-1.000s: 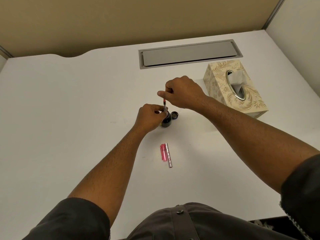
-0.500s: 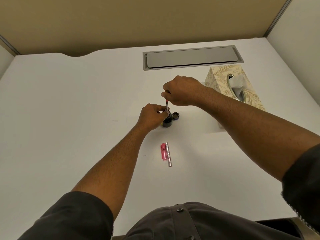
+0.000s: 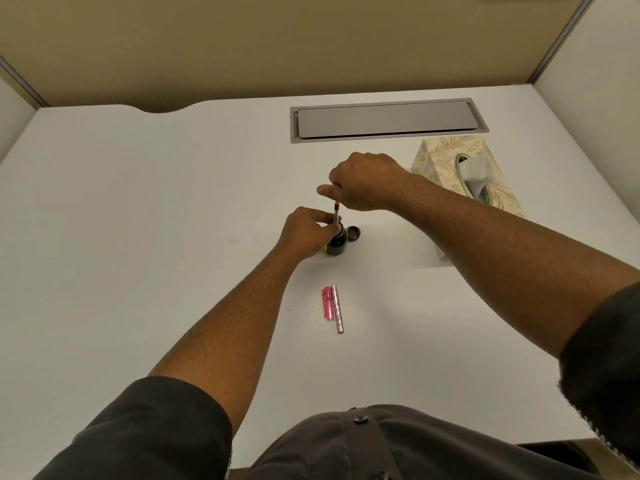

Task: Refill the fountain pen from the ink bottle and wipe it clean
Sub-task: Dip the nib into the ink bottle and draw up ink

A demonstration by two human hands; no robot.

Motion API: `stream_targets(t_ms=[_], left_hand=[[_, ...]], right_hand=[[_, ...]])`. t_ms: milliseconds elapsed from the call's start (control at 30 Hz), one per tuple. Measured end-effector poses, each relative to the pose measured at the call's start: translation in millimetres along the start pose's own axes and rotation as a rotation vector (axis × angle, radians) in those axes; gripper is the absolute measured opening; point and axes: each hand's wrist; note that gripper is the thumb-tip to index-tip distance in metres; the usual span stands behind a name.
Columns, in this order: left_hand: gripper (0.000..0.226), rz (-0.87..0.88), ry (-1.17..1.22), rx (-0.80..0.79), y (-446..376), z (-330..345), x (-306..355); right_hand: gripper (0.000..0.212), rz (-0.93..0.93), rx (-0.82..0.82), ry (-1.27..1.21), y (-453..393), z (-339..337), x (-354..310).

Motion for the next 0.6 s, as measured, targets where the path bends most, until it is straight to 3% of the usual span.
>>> stream_targets(t_ms=[200,467,600], left_hand=[[0.029,-0.004,-0.001,0.006,0.7,1.7,-0.6],[0.03,0.0,0.005,0.021,2.1,2.3,0.9],[0.03,0.0,0.009,0.019,2.6,1.9,-0.2]], right_hand=[[0.022,-0.054,0.033,-0.055,4.6,5.3,3.5],[0.045,-0.046,0.031,0.066,4.5,6.9,0.7],[0.043,-0.02,0.017,0.004,6.5,4.5,3.3]])
Point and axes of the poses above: each hand's wrist, its own y-axis away from the middle knuckle, its own z-axis out of the palm, x = y × z, and after that the axes turned 9 degrees about y, right-handed
